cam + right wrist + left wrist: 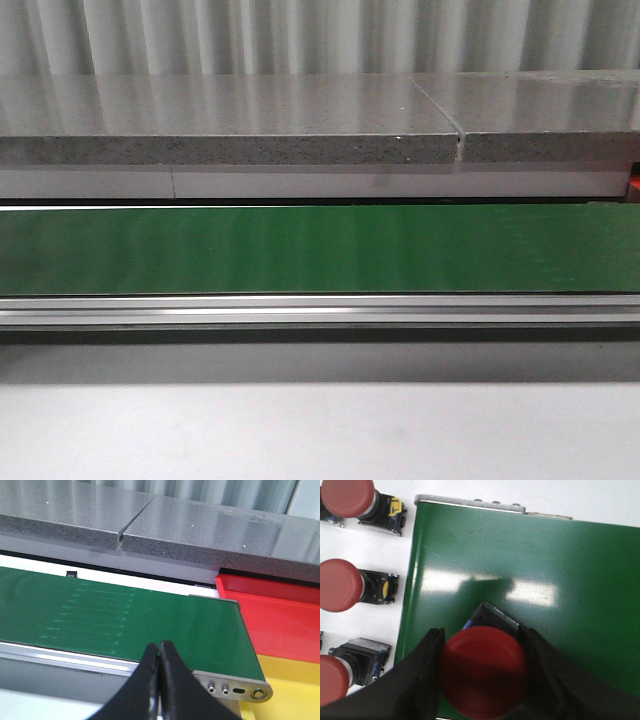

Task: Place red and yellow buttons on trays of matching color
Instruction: 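Carry the red button onto the green belt and open the left gripper, then move the left gripper back over a yellow push button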

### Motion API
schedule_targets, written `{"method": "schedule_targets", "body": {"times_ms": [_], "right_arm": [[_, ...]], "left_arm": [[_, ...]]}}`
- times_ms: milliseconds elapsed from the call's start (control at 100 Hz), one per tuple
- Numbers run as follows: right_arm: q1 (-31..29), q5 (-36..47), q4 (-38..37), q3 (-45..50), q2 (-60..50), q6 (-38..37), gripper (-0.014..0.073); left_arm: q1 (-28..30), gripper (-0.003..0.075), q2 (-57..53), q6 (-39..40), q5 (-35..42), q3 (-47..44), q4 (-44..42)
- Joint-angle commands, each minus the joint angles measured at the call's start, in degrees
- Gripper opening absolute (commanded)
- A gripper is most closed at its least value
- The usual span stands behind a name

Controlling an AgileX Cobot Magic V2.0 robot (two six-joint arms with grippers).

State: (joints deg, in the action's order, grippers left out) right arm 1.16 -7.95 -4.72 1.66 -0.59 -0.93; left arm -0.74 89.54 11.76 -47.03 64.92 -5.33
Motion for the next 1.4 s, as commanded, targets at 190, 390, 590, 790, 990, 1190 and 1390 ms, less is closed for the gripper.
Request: {"method": "schedule_targets", "body": {"times_ms": [190, 390, 590, 790, 990, 1190, 1390], "right_arm": [[-0.03, 4.53, -0.6, -0.38, -0.92, 0.21, -0.0068], [-0.03, 4.53, -0.6, -0.38, -0.92, 0.21, -0.0068], [-0.03, 4.53, -0.6, -0.38, -0.92, 0.21, -0.0068], [-0.03, 4.53, -0.6, -0.38, -0.92, 0.21, -0.0068], [-0.03, 4.53, -0.6, -0.38, -0.92, 0.21, -0.0068], [-0.03, 4.53, -0.6, -0.38, -0.92, 0.21, -0.0068], [-0.03, 4.53, -0.6, -0.38, -0.92, 0.21, -0.0068]], "left_arm": [[-0.43, 0.0522, -1.76, -1.46, -0.7, 2.3, -0.51], [-0.56, 0.0649, -3.02, -2.59, -2.85, 4.05, 0.63], [-3.86, 0.0649, -8.47, -6.3, -4.38, 4.67, 3.54], [-5.33, 0.0649, -15.74, -6.3, -4.87, 4.67, 5.33], [-5.33, 0.0649, -22.46, -3.82, -4.86, 3.12, 5.33], [-5.33, 0.0649, -28.34, 4.36, -4.2, -3.24, -0.96], [-4.27, 0.0649, -32.71, 17.48, -4.48, -10.61, -12.79]]}}
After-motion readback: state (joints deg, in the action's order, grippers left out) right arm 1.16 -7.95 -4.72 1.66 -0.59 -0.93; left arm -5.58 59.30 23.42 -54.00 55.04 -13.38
